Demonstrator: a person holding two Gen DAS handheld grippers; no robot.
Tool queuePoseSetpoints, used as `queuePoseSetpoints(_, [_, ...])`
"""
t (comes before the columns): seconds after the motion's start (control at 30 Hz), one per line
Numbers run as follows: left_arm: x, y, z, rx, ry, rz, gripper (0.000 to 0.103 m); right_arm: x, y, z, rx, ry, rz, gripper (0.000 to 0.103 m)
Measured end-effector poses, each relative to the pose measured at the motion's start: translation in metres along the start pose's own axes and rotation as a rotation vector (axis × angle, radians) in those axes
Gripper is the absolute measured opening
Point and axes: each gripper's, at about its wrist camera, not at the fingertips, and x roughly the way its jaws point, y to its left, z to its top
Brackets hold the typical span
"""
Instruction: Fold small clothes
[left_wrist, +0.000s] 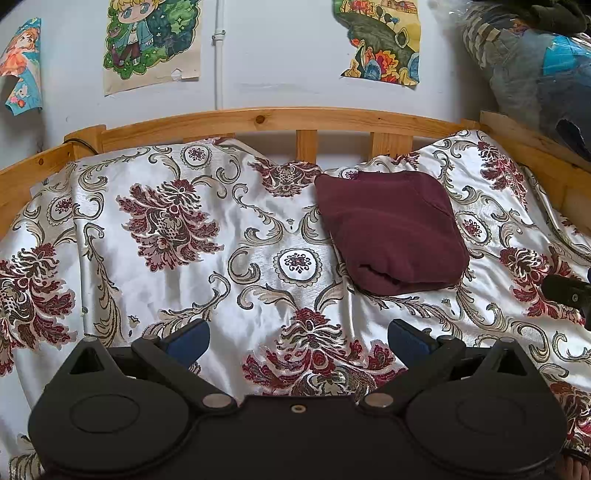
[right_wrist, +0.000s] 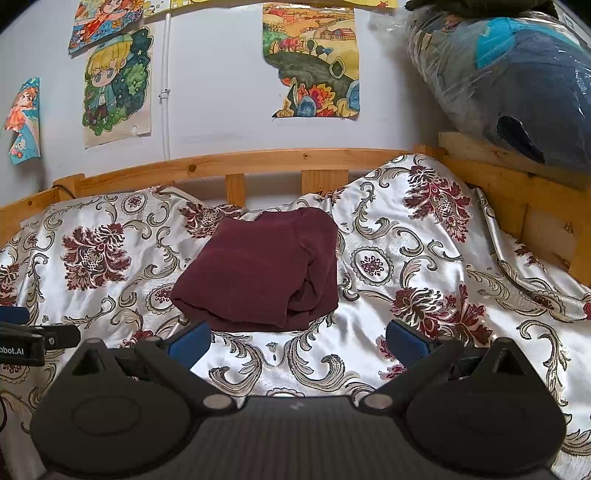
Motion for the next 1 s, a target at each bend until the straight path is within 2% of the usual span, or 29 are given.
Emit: queuePoseSetpoints(1.0, [-0.0002,-0.0005,0.0002,0.001,0.000,0.001,0.102,0.0001,0.0034,-0.0023,0.008,0.003,-0.005,0.103])
